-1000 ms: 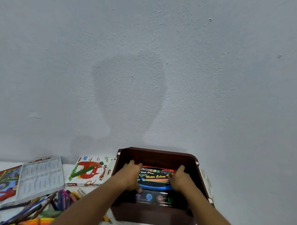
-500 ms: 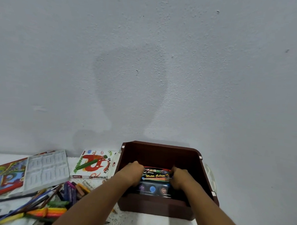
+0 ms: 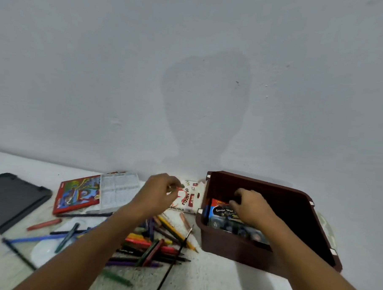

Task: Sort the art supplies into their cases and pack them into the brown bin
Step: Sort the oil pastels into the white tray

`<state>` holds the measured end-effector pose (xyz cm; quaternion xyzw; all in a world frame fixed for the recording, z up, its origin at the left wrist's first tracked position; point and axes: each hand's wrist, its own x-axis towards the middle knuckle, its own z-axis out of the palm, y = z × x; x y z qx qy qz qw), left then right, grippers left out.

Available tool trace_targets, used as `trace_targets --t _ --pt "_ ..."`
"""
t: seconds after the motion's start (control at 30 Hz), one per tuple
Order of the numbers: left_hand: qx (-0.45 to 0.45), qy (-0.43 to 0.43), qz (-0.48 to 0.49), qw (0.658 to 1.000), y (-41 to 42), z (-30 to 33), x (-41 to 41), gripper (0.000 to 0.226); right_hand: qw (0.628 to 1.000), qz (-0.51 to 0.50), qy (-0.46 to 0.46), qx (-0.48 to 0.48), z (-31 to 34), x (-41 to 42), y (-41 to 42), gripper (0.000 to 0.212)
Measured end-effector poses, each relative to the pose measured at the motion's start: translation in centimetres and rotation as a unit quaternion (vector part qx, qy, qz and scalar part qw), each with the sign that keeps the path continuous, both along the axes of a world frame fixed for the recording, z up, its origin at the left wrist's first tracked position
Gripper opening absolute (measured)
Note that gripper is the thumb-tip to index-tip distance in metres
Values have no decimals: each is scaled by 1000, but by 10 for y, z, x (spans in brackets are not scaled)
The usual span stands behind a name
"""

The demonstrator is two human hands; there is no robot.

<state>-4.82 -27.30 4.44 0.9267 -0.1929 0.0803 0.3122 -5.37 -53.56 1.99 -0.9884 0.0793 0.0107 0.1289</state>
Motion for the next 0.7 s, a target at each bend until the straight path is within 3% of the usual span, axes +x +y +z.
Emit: trace_targets --t 0.1,0.23,0.4,0.53,0.7 --pt "41 30 80 995 74 -28 9 22 998 22 -53 33 14 9 40 39" --pt "68 45 120 989 149 -57 16 20 994 16 -92 49 22 23 89 34" --pt "100 50 128 985 218 -81 37 38 983 -9 -136 -120 17 33 144 35" --pt "133 77 120 981 250 -87 54 56 997 31 -66 -7 -5 49 197 32" --pt "86 49 53 994 252 -97 66 58 996 58 35 61 -41 53 246 30"
